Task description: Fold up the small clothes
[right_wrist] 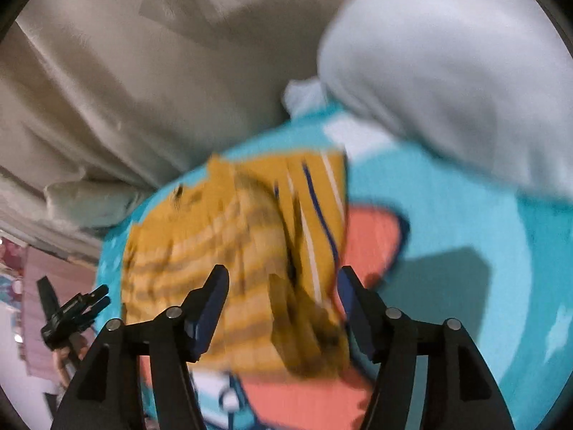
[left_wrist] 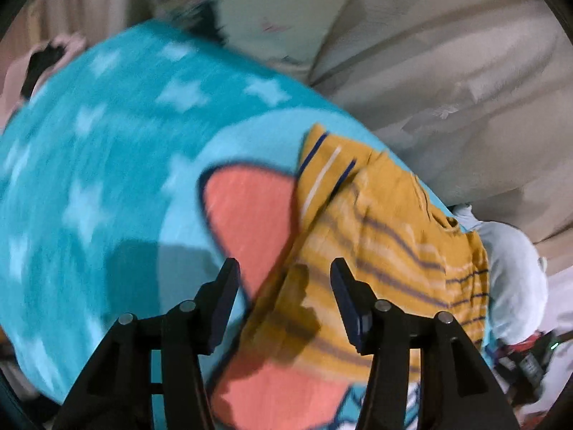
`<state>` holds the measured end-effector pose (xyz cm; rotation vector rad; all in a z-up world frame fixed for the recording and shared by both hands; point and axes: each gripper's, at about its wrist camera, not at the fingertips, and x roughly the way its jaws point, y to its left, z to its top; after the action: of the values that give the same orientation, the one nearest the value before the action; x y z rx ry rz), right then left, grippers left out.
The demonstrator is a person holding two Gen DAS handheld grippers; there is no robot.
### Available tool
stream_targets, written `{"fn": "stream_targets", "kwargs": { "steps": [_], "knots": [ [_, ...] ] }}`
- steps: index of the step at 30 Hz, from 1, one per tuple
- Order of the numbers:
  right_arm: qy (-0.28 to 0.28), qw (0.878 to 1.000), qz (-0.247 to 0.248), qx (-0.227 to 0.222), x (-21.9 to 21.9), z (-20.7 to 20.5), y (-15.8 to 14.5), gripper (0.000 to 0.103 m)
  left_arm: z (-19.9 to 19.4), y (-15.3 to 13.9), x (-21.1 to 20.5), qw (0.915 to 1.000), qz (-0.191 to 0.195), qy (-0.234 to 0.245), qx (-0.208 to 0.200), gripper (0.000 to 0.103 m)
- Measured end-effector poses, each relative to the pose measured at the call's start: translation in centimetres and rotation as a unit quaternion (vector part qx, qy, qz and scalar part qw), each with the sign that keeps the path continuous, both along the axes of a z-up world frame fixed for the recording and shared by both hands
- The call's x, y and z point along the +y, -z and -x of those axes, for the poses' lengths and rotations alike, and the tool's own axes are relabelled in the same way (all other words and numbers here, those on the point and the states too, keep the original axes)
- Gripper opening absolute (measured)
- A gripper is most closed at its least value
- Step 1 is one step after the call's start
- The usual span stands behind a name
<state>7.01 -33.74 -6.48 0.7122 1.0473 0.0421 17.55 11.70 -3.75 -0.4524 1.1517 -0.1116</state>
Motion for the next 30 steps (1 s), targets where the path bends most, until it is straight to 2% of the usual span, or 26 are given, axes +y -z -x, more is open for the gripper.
{"fn": "stream_targets", "kwargs": {
  "steps": [5, 7, 9, 12, 14, 17, 21, 22, 23, 24, 25, 26, 27, 29, 30],
  "knots": [
    [0.003, 0.999, -0.04, 0.01, 2.6, 2.8, 2.5, 0.067, 4.9, 1.3, -0.2, 0.9979, 0.061, -0.017, 0.012, 0.053],
    [0.013, 0.999, -0.05, 0.008, 3.1, 3.9, 2.6, 0.067, 6.0, 2.3, -0.9, 0.9964, 0.078, -0.019, 0.025, 0.058],
    [0.025, 0.998, -0.052, 0.016, 3.6, 4.6, 3.1, 0.067, 6.2, 3.5, -1.5, 0.9943, 0.095, -0.019, 0.044, 0.058],
    [0.022, 0.998, -0.062, 0.021, 4.3, 5.5, 3.7, 0.067, 5.7, 5.3, -2.5, 0.9917, 0.109, -0.013, 0.067, 0.058],
    [0.012, 0.997, -0.07, 0.028, 4.7, 5.0, 4.3, 0.067, 4.9, 5.4, -2.8, 0.9923, 0.111, -0.011, 0.055, 0.066],
    [0.013, 0.996, -0.082, 0.028, 5.0, 2.9, 5.2, 0.067, 3.1, 5.4, -3.2, 0.992, 0.115, -0.01, 0.051, 0.069],
    [0.018, 0.998, -0.064, 0.019, 5.3, -0.4, 5.6, 0.068, 1.2, 5.3, -3.2, 0.9913, 0.12, -0.024, 0.049, 0.069],
    [0.026, 0.997, -0.069, 0.017, 5.1, -1.0, 5.6, 0.069, 0.9, 5.3, -3.2, 0.9916, 0.116, -0.027, 0.051, 0.067],
    [0.035, 0.997, -0.074, 0.015, 5.0, -1.4, 5.7, 0.069, 0.7, 5.3, -3.3, 0.9923, 0.108, -0.029, 0.054, 0.06],
    [0.04, 0.996, -0.08, 0.015, 4.9, -1.8, 5.7, 0.068, 0.3, 5.2, -3.5, 0.993, 0.098, -0.03, 0.059, 0.022],
    [0.039, 0.996, -0.083, 0.018, 4.9, -2.0, 5.6, 0.062, -0.1, 5.3, -3.6, 0.992, 0.101, -0.022, 0.072, 0.012],
    [0.036, 0.995, -0.085, 0.022, 4.8, -2.2, 5.5, 0.031, -0.1, 5.0, -3.4, 0.991, 0.109, -0.027, 0.074, 0.013],
    [0.03, 0.995, -0.096, 0.026, 4.6, -2.4, 5.3, 0.015, 0.0, 4.5, -3.1, 0.9911, 0.11, -0.031, 0.068, 0.012],
    [0.035, 0.992, -0.122, 0.017, 3.7, -2.0, 4.5, 0.014, 0.6, 2.9, -2.8, 0.9928, 0.106, -0.025, 0.052, 0.012],
    [0.037, 0.99, -0.134, 0.011, 3.3, -1.6, 3.9, 0.009, 0.9, 2.2, -2.7, 0.9931, 0.106, -0.022, 0.045, 0.012]
  ]
}}
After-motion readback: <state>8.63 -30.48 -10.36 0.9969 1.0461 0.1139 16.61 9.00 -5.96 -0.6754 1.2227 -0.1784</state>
